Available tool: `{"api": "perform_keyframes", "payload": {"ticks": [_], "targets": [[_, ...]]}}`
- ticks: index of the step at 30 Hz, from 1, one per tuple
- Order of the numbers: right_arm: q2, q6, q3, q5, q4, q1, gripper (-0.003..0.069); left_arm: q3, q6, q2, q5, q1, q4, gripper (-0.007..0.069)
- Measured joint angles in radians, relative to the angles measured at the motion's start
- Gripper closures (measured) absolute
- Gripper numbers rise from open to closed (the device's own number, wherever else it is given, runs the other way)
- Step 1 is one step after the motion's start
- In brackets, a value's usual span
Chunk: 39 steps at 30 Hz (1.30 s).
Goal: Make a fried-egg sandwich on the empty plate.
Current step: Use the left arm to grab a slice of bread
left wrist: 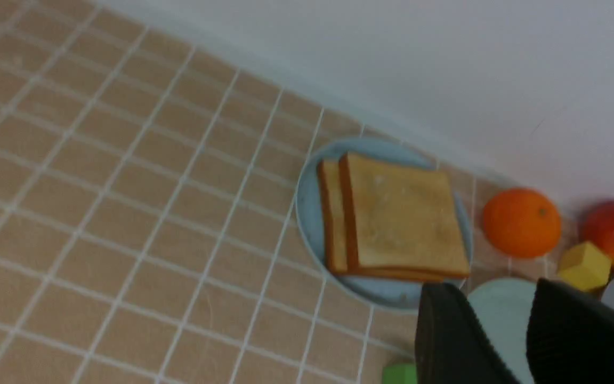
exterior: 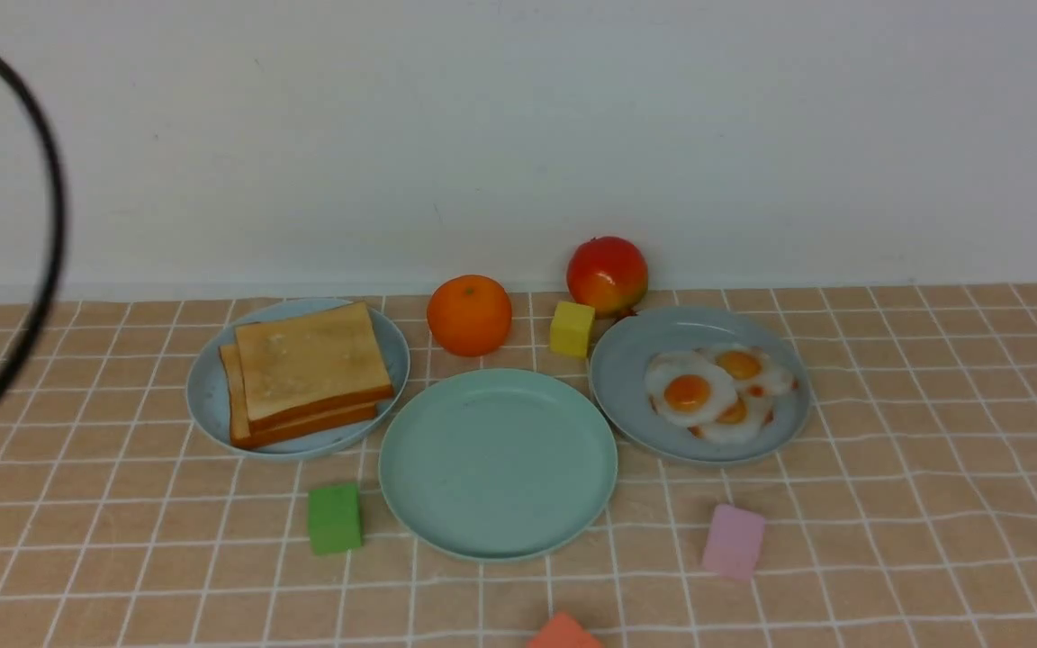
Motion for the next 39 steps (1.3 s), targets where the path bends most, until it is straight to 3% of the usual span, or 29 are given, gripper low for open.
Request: {"api": "perform_keyframes", "payload": {"ticks": [3,6,11,12,13,17,19,26,39], "targets": [[0.009,0.000,0.000,0.067,0.080,0.000,0.0418,0.000,0.000,0.089,0.019,0.000,-0.076,0.0386],[0.011,-0.036,0.002,0.110,0.247,0.031,0.0418,0.000,0.001,0.236,0.038,0.000,-0.223,0.0386],[0.017,-0.251,0.016,0.147,0.519,0.132,0.0418,-0.056,0.119,0.434,0.050,0.000,-0.342,0.0386],[0.018,-0.251,0.016,0.151,0.529,0.136,0.0418,-0.062,0.126,0.441,0.050,0.000,-0.342,0.0386],[0.023,-0.335,0.022,0.184,0.603,0.166,0.0418,-0.112,0.182,0.500,0.049,0.000,-0.347,0.0386],[0.033,-0.480,0.023,0.244,0.713,0.202,0.0418,-0.235,0.255,0.621,0.047,0.000,-0.357,0.0386],[0.037,-0.538,0.023,0.255,0.752,0.209,0.0418,-0.297,0.277,0.692,0.046,0.000,-0.357,0.0386],[0.038,-0.570,0.023,0.273,0.768,0.209,0.0418,-0.432,0.314,0.871,0.015,0.000,-0.310,0.0386],[0.038,-0.570,0.023,0.287,0.769,0.209,0.0418,-0.456,0.319,1.027,-0.077,0.000,-0.348,0.0389]]}}
